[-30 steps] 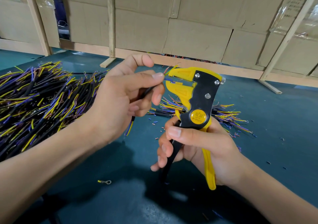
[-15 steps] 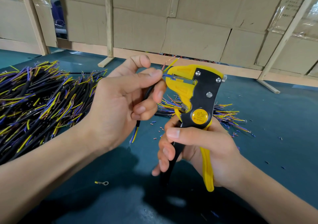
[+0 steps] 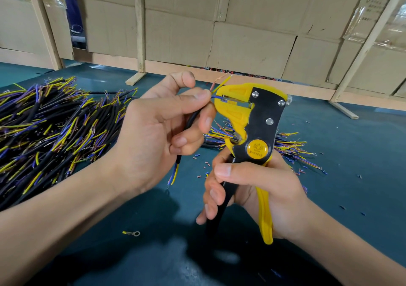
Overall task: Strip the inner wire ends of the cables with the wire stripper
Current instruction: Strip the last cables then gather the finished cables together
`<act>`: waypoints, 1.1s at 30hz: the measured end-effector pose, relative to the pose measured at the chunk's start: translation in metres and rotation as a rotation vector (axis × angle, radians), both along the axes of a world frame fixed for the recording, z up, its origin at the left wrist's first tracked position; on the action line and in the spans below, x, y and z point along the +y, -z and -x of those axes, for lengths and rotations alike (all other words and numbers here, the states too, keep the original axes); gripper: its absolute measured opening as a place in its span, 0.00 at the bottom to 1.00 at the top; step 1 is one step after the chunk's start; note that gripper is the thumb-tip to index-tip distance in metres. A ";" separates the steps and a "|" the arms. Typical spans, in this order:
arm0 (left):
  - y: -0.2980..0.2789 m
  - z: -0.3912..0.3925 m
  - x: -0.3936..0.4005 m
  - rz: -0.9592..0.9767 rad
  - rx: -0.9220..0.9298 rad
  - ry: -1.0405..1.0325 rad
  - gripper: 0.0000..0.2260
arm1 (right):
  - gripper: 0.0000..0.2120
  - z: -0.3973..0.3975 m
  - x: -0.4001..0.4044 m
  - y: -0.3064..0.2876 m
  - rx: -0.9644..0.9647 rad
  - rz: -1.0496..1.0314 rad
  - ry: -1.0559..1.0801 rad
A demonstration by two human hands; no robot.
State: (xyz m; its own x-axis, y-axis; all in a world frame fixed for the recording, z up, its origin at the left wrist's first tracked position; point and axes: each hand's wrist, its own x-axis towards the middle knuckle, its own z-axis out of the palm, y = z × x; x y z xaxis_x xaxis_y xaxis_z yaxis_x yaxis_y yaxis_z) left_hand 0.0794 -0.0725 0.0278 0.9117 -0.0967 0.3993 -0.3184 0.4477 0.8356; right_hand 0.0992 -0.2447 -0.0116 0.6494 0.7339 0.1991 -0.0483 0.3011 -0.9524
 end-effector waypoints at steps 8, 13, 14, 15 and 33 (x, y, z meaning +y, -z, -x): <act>0.000 0.000 0.000 0.005 0.006 0.023 0.09 | 0.09 0.001 0.001 0.001 -0.038 0.014 0.016; 0.000 0.000 -0.001 0.003 0.026 0.023 0.07 | 0.06 0.003 0.004 0.000 0.002 0.007 0.039; 0.000 0.000 -0.001 0.003 0.027 0.024 0.07 | 0.05 0.003 0.004 0.000 0.012 0.004 0.038; 0.000 -0.001 -0.001 0.002 0.027 0.027 0.07 | 0.05 0.003 0.004 0.000 0.018 0.002 0.038; -0.002 -0.005 0.003 -0.041 0.078 -0.003 0.10 | 0.04 0.001 0.005 0.008 -0.015 0.001 0.023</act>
